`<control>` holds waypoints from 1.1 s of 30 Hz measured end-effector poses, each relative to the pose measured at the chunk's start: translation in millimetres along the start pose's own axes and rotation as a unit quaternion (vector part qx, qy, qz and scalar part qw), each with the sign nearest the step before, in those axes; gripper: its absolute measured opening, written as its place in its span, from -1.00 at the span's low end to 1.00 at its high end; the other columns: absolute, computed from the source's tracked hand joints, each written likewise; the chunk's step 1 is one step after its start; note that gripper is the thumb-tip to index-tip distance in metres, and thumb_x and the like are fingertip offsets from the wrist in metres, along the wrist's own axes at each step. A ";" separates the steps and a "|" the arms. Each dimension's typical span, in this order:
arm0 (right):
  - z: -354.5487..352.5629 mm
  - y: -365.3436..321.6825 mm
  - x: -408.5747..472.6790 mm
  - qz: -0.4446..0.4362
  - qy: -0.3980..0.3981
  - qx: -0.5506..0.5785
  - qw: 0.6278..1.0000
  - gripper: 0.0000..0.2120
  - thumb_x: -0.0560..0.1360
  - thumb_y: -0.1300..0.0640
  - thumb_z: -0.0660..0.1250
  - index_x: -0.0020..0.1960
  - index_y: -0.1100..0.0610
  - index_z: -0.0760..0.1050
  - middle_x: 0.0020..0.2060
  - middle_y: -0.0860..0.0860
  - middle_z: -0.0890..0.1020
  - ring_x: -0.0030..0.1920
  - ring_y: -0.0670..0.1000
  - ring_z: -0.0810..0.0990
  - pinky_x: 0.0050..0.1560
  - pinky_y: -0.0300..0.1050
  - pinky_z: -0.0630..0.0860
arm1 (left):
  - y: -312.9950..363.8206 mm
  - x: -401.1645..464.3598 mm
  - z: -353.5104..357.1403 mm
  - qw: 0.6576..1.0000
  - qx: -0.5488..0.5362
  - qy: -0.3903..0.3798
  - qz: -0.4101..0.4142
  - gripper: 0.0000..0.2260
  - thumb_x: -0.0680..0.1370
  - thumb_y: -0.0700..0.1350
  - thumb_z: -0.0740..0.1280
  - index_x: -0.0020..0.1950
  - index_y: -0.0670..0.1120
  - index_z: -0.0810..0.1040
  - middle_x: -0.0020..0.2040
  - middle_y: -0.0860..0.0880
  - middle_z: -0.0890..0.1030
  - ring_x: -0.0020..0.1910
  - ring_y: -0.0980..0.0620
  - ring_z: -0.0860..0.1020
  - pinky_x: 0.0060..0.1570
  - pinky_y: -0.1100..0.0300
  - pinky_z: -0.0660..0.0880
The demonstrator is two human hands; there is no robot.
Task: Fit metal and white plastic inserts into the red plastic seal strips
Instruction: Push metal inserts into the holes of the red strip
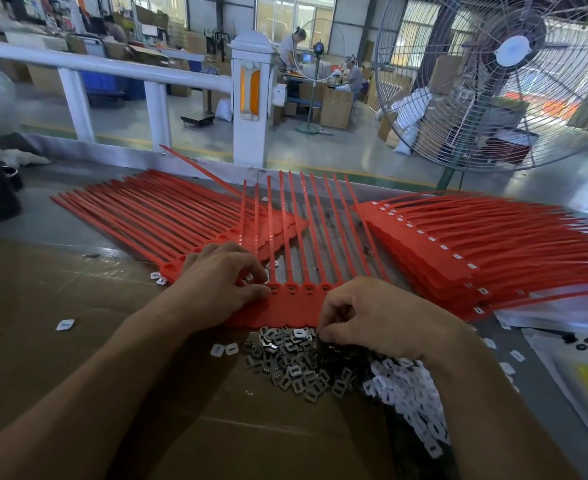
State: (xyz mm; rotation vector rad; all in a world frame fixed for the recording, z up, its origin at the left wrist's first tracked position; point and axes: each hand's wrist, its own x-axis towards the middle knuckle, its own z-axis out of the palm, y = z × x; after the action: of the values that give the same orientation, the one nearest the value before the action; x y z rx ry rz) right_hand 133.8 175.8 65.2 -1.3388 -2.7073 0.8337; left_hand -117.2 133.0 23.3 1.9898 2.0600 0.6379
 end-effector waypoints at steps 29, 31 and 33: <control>-0.4 62.1 21.3 0.162 0.270 -0.003 0.949 -0.81 0.58 0.18 0.37 -0.17 -0.03 0.59 -0.25 -0.12 0.63 -0.20 -0.11 0.58 -0.26 -0.12 0.42 | -5.4 0.9 4.7 1.000 -0.004 0.005 0.008 -0.75 0.51 0.27 0.38 0.16 0.28 0.56 0.35 0.22 0.41 0.40 0.10 0.24 0.45 -0.10 0.10; -0.3 61.5 22.5 0.166 0.273 -0.005 0.947 -0.84 0.58 0.14 0.41 -0.17 -0.04 0.61 -0.22 -0.13 0.64 -0.17 -0.09 0.59 -0.15 -0.07 0.48 | -5.6 1.1 4.4 1.000 -0.002 0.006 0.010 -0.75 0.51 0.27 0.38 0.16 0.28 0.56 0.35 0.22 0.42 0.39 0.10 0.24 0.45 -0.10 0.11; -0.2 61.1 24.2 0.175 0.289 0.005 0.941 -0.83 0.56 0.11 0.45 -0.20 -0.04 0.62 -0.23 -0.14 0.64 -0.17 -0.11 0.59 -0.10 -0.08 0.47 | -5.8 1.1 4.2 1.000 -0.002 0.007 0.010 -0.75 0.51 0.27 0.38 0.16 0.28 0.57 0.34 0.22 0.42 0.39 0.10 0.25 0.45 -0.10 0.12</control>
State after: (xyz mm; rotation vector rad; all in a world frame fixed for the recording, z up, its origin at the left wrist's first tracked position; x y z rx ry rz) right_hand 163.5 224.0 31.7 -1.7544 -2.0469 0.3669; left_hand -120.6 134.8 17.2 2.0125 2.0463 0.6620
